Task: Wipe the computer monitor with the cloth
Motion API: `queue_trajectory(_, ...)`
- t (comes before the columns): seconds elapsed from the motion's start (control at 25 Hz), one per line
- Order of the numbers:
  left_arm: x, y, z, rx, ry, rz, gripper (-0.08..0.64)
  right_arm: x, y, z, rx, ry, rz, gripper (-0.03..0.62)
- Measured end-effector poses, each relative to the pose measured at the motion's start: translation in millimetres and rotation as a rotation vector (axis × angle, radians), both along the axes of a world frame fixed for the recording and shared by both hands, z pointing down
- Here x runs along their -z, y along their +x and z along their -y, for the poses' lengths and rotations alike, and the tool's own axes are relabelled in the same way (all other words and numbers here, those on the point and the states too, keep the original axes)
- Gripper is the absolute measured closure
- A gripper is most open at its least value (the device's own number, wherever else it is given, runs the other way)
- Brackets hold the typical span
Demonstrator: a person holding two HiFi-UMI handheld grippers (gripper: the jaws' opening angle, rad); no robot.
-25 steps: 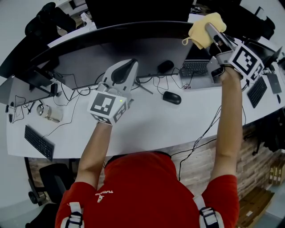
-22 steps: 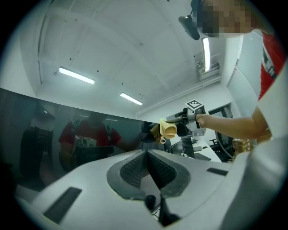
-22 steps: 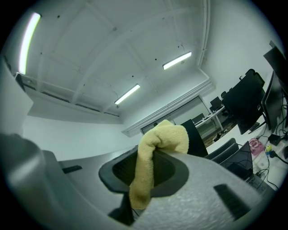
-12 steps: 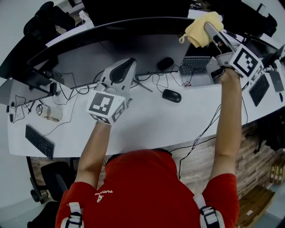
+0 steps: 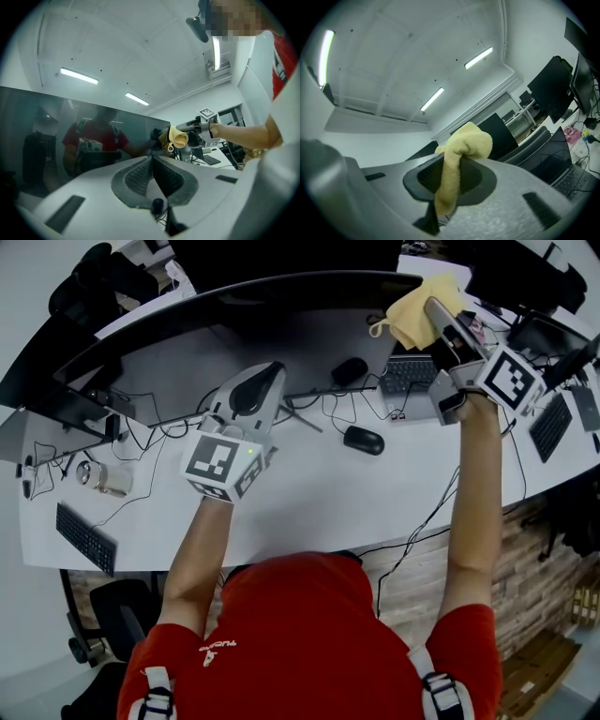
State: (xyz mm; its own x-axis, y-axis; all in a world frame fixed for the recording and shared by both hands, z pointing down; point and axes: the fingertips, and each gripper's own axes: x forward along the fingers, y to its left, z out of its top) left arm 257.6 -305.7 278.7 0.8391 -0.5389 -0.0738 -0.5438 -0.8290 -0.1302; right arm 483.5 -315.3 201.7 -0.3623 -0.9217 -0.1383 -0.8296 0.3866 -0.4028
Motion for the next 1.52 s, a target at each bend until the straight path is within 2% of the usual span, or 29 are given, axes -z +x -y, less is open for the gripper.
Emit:
queue_trajectory(0.24,-4.1,-0.7,2.3,0.006,-0.005,0.002,0.547,-37.6,-5.4,5.6,0.02,-0.055,0.021,0.531)
queue_trajectory(0.48,-17.2,0.3,3.6,0.009,-0.02,0.009,0.548,-93.7,6.6,7.0,-0.037,-0.178,0.071,0.531)
queue_trajectory(0.68,-25.1,4.1,5.6,0.012,-0.03,-0.002,0.548,-123.8,2.1,9.2,-0.004,-0.188,0.087,0.531)
queue_trajectory(0.84,-27.6,5.0,4.9,0.023,-0.052,-0.001,0.548,-162.1,7.1,9.9,-0.04,-0.25,0.071,0.531)
queue_trajectory(1.52,-55.6,-19.5,4.6,0.066,-0.11,0.027,0.548,-279.9,8.4,13.9,-0.057,-0.398,0.091,0.531)
